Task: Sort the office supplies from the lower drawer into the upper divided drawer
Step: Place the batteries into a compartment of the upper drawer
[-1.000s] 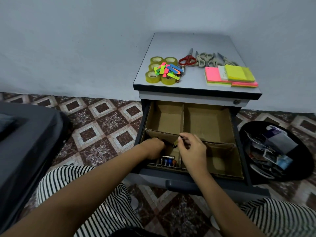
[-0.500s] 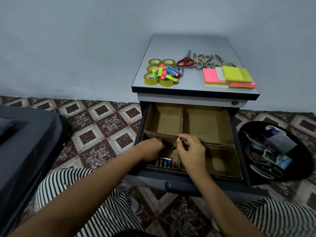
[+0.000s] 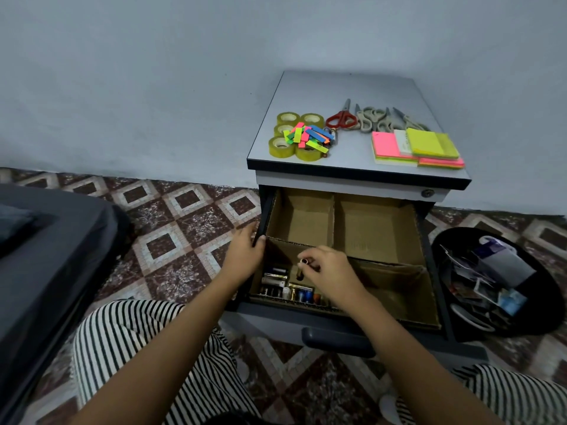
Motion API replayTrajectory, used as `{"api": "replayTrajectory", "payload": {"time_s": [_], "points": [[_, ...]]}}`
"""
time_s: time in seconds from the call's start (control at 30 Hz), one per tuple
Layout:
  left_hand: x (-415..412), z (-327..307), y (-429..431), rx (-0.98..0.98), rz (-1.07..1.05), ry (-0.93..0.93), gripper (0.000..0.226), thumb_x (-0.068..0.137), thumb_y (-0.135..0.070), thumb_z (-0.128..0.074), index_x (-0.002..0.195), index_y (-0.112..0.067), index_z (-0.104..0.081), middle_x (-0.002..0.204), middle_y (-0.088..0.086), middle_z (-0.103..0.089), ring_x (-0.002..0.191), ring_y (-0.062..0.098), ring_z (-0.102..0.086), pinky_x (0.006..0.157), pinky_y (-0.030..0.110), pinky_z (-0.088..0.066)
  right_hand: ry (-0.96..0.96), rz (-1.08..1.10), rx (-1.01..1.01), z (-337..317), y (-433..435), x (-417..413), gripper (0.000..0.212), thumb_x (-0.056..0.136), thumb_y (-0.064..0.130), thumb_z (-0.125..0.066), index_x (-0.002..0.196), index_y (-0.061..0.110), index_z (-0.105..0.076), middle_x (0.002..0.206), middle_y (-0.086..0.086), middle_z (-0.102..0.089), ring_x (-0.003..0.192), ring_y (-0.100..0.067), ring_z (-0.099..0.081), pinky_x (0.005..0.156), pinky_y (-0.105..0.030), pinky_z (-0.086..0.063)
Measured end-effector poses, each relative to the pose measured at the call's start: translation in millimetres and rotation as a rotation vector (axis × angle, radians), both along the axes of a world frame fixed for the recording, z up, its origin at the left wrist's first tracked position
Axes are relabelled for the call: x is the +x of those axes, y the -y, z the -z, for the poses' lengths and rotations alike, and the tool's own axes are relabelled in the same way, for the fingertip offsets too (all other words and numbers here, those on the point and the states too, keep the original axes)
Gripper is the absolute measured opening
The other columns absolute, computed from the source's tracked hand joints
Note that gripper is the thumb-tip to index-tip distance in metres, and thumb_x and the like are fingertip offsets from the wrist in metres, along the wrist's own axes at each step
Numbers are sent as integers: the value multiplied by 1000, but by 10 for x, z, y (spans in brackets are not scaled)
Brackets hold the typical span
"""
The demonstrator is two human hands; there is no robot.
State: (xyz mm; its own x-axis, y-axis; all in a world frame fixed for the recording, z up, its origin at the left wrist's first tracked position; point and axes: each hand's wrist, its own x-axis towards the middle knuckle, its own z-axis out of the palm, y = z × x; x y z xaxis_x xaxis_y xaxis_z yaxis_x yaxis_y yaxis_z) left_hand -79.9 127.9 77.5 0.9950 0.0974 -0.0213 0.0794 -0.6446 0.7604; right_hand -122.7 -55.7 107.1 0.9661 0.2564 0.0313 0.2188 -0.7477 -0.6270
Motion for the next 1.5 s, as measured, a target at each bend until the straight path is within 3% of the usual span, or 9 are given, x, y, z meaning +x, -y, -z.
{"api": "replayTrajectory", "payload": {"time_s": [0.1, 0.2, 0.33, 0.53, 0.83, 1.0, 1.5], "points": [[15, 59, -24, -111, -1, -125, 45, 99, -25, -44, 141, -10, -40, 139, 10, -50, 126, 25, -48, 106, 42, -39, -119, -89, -210, -73, -125, 125, 26, 94, 18, -54, 118, 16, -60, 117, -2, -57, 98, -14, -59, 88, -28, -52], [0, 32, -34, -206, -22, -175, 45, 99, -27, -44, 140, -11, -41, 136, 8, -52, 124, 24, -49, 105, 43, -40, -268, -150, -425, -107, -237, 243, 25, 93, 12, -52, 117, 10, -59, 117, -8, -57, 98, -23, -60, 88, -35, -52], [-44, -1, -45, -201, 10, -168, 43, 99, -27, -44, 139, -10, -43, 134, 9, -54, 124, 26, -50, 104, 44, -40, -282, -105, -451, -26, -278, 265, 19, 90, 3, -50, 105, 4, -62, 104, -12, -63, 91, -26, -61, 84, -36, -53], [-70, 2, 3, -65, 16, -93, 45, 101, -24, -39, 142, -6, -37, 140, 12, -48, 130, 26, -43, 104, 33, -34, -285, -120, -465, -29, -307, 284, 20, 88, -4, -46, 101, 1, -62, 102, -16, -63, 91, -29, -61, 80, -34, -52], [-76, 12, 4, -41, 46, -58, 45, 102, -24, -37, 144, -9, -35, 142, 10, -47, 131, 25, -42, 102, 29, -34, -295, -238, -779, 81, -392, 315, 30, 91, -2, -47, 119, 3, -57, 118, -15, -58, 103, -30, -60, 79, -34, -50], [-64, 22, -4, -33, 42, -48, 46, 102, -24, -37, 145, -8, -33, 144, 11, -44, 133, 25, -39, 105, 30, -32, -235, -235, -789, 144, -383, 298, 25, 91, -1, -47, 111, 5, -60, 111, -14, -62, 97, -28, -62, 70, -33, -48], [-60, 68, -24, -22, 49, -53, 47, 101, -26, -38, 145, -8, -34, 143, 11, -45, 133, 25, -41, 109, 37, -34, -96, -271, -754, 168, -313, 185, 22, 88, -4, -51, 104, 6, -62, 107, -13, -63, 94, -26, -63, 72, -33, -50]]}}
